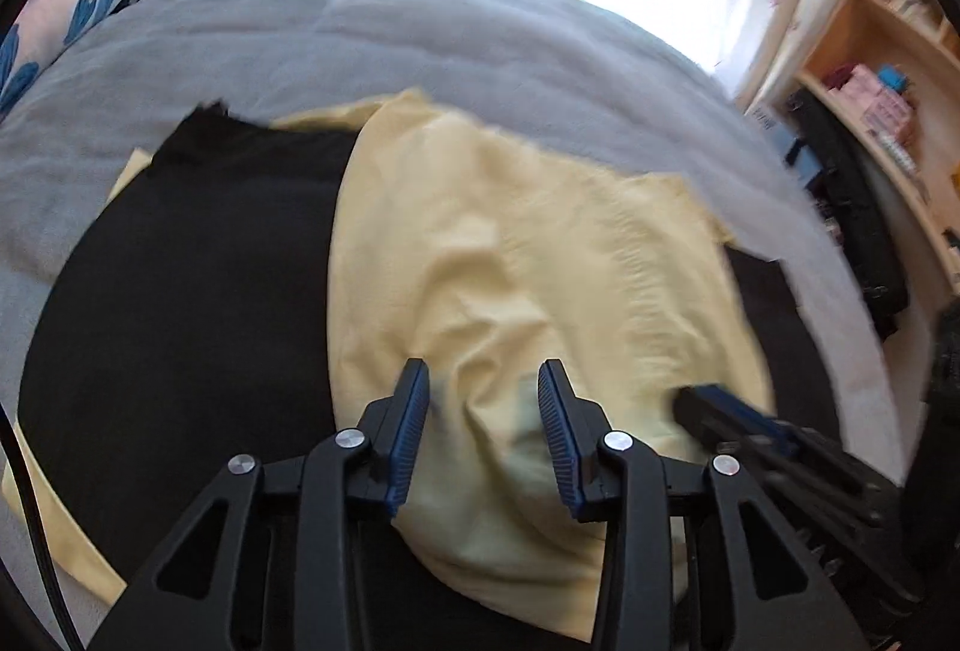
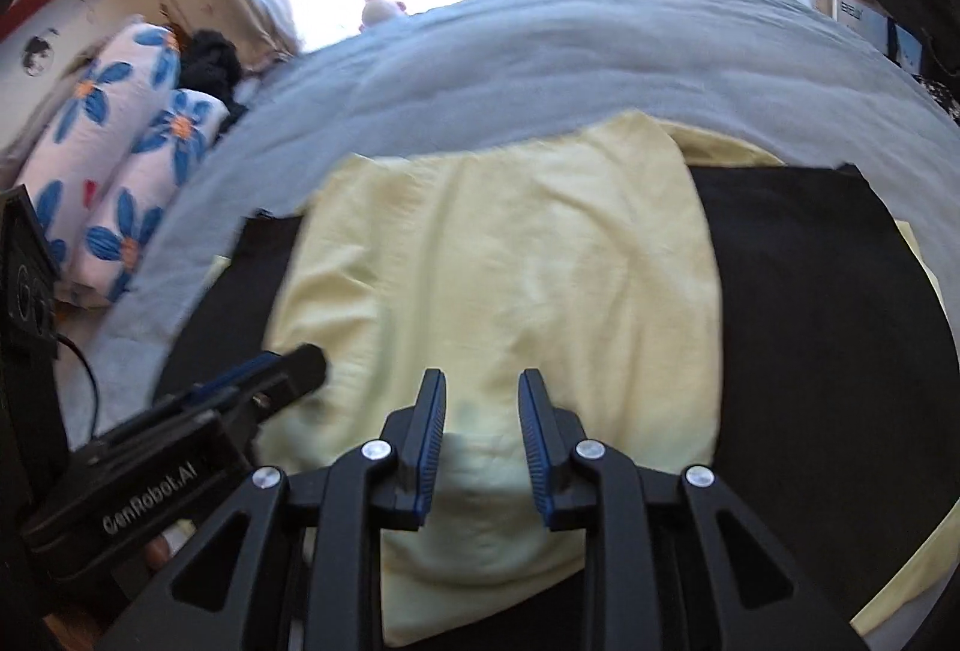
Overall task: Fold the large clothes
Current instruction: 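Open both tools, smooth the hood flat, then lift them away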
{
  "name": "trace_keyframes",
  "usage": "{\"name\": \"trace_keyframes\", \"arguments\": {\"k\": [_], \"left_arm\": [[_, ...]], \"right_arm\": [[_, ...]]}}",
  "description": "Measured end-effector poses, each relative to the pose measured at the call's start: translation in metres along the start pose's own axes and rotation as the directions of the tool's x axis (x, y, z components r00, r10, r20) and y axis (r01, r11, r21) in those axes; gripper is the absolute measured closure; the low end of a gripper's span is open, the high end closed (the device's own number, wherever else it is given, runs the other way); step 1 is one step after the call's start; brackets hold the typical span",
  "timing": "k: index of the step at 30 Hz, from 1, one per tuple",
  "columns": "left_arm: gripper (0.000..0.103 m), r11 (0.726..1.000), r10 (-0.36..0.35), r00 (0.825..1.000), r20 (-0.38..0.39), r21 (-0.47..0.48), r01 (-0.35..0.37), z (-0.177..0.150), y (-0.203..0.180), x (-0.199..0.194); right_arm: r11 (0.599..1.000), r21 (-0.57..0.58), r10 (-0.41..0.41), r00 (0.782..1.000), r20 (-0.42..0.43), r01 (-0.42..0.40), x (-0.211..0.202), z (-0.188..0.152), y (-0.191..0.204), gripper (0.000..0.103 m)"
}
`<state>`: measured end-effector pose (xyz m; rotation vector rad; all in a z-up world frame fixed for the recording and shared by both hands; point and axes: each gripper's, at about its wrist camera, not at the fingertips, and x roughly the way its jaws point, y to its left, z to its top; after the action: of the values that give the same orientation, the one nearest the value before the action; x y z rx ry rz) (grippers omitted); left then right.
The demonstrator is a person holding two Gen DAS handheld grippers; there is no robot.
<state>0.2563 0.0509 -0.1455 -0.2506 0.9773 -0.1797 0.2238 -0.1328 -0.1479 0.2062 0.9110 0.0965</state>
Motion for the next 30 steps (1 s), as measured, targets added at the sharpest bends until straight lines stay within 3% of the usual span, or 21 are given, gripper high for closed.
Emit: {"name": "trace_keyframes", "arguments": {"k": [2, 4, 7, 19, 27, 30], "left_arm": [[0.072, 1.000, 0.012, 1.000, -0.023, -0.023, -0.012, -0.002, 0.007, 0.010], [0.073, 0.999, -0.012, 1.000, -0.013, -0.035, 0.011, -0.004, 0.012, 0.011], [0.073, 1.000, -0.012, 1.000, -0.007, -0.017, 0.012, -0.007, 0.011, 0.011], [0.072, 1.000, 0.021, 1.000, -0.021, 0.008, -0.021, -0.005, 0.005, 0.008], [0.048, 0.997, 0.072, 0.997, -0.022, 0.024, -0.071, -0.004, -0.005, -0.014], [0.047, 0.996, 0.087, 0.996, -0.011, 0.032, -0.086, -0.009, -0.008, -0.033]], "right_arm": [[0.997, 0.007, -0.079, 0.997, -0.005, 0.079, 0.002, -0.006, -0.015, 0.093], [0.997, 0.031, -0.076, 0.997, -0.018, 0.077, 0.003, -0.012, -0.031, 0.103], [0.998, 0.051, -0.040, 0.999, -0.015, 0.040, 0.001, -0.022, -0.042, 0.103], [0.995, 0.082, -0.047, 0.997, -0.054, 0.051, 0.002, -0.020, -0.040, 0.101], [0.993, 0.096, -0.055, 0.996, -0.076, 0.062, -0.010, -0.020, -0.031, 0.098], [0.991, 0.125, -0.042, 0.995, -0.088, 0.053, -0.022, -0.023, -0.028, 0.095]]}}
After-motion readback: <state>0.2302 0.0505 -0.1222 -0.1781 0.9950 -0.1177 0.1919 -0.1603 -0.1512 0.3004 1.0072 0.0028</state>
